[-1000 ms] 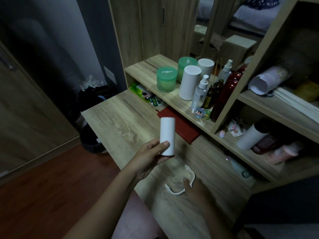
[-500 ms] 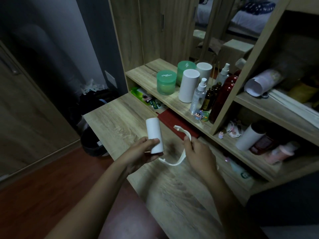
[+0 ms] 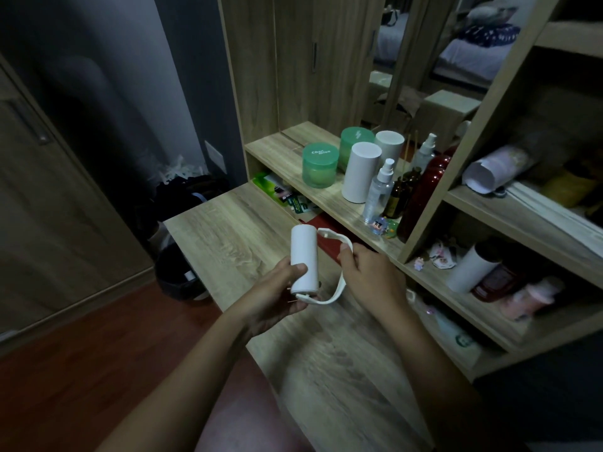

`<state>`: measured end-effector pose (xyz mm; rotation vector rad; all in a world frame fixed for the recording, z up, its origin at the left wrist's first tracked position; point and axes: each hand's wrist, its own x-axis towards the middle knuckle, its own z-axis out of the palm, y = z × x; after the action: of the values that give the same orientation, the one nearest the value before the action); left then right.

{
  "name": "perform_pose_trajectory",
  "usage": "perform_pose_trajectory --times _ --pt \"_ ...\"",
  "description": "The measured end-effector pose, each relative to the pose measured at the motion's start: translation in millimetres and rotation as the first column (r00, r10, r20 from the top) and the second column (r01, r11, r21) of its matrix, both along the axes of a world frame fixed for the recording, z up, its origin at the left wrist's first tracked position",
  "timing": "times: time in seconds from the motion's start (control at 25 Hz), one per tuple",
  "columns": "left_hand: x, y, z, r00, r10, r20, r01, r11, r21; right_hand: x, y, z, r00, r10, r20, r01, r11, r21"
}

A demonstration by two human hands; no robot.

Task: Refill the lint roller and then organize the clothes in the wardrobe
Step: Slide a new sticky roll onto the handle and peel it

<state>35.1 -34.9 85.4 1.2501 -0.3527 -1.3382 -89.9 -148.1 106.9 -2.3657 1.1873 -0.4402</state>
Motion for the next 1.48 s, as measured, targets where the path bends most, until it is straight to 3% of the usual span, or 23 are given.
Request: perform_pose_trajectory --times 0.32,0.64,0.8,1.04,1.48 --pt "-5 -2 4 0.978 0.094 0.188 -0.065 0.986 -0.155 3 4 10 0.999 0.011 -0.036 -0.013 0.999 -0.046" --pt "-13 -11 9 0.944 0.259 0.204 -0.228 0.96 -0.163 13 11 13 0.996 -0.024 -0.084 0.013 0.991 -0.132" --pt "-14 -17 11 0.9 0.306 0.31 -0.287 0.952 -0.104 16 15 15 0.993 -0.011 -0.116 -0.003 0.993 -0.12" --pt "-17 -16 14 0.898 0.37 0.238 -0.333 0.925 -0.184 19 24 13 0.995 -0.048 -0.087 0.039 0.994 -0.102" --pt "-4 -4 27 0.822 0.26 0.507 -0.179 0.963 -0.203 30 31 18 0.997 -0.081 0.003 0.081 0.997 -0.018"
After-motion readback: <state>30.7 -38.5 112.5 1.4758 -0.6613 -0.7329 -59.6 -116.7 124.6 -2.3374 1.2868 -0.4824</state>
